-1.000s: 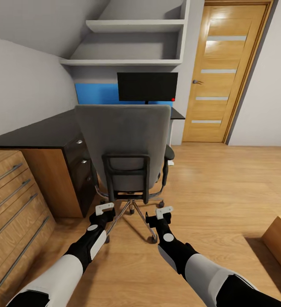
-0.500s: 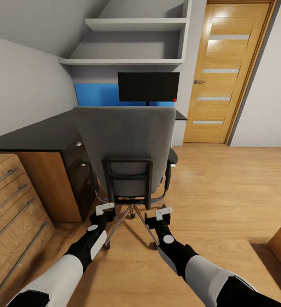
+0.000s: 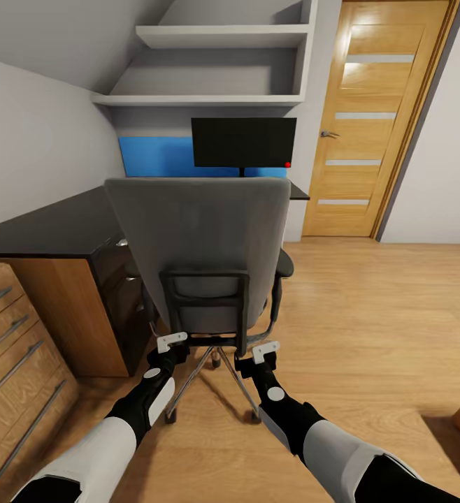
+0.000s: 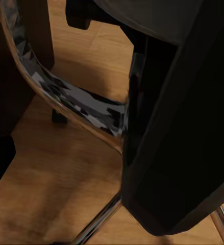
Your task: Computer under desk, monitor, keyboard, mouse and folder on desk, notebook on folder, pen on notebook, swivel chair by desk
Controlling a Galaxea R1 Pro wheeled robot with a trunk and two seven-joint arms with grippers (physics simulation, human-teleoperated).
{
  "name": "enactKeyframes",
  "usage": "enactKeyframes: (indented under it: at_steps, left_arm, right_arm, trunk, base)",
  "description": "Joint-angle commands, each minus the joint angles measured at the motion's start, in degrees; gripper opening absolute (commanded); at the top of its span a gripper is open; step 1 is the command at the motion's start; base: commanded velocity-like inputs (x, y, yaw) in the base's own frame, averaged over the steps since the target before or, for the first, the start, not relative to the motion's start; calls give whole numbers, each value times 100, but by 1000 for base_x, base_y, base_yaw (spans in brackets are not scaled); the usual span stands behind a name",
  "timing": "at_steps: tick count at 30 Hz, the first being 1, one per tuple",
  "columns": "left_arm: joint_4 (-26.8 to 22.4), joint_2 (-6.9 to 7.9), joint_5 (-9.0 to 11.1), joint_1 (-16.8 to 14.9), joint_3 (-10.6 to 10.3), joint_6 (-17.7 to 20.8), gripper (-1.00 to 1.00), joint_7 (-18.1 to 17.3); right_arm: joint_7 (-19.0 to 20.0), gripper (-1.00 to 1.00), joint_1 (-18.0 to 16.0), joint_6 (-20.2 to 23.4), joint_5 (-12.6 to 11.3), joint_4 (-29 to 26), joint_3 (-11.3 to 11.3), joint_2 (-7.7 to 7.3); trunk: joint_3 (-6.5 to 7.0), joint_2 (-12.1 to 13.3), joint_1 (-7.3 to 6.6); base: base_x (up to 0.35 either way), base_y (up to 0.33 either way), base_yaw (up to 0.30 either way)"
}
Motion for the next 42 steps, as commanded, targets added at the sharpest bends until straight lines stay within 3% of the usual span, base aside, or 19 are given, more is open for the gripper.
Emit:
enactKeyframes:
  at_steps: [1,42]
  left_arm:
    - [2,5,55,-4,-44,-26,100,48]
    - [-2,2,46,-4,-51,-35,100,48]
  right_arm:
    - [-31,100,-6,-23,-45,7,49,0]
    - [-39,100,-6,-23,-45,7,49,0]
  trunk:
    - [-5,-2,1]
    - [-5,-2,1]
  base:
    - [280,0,0]
    - [320,0,0]
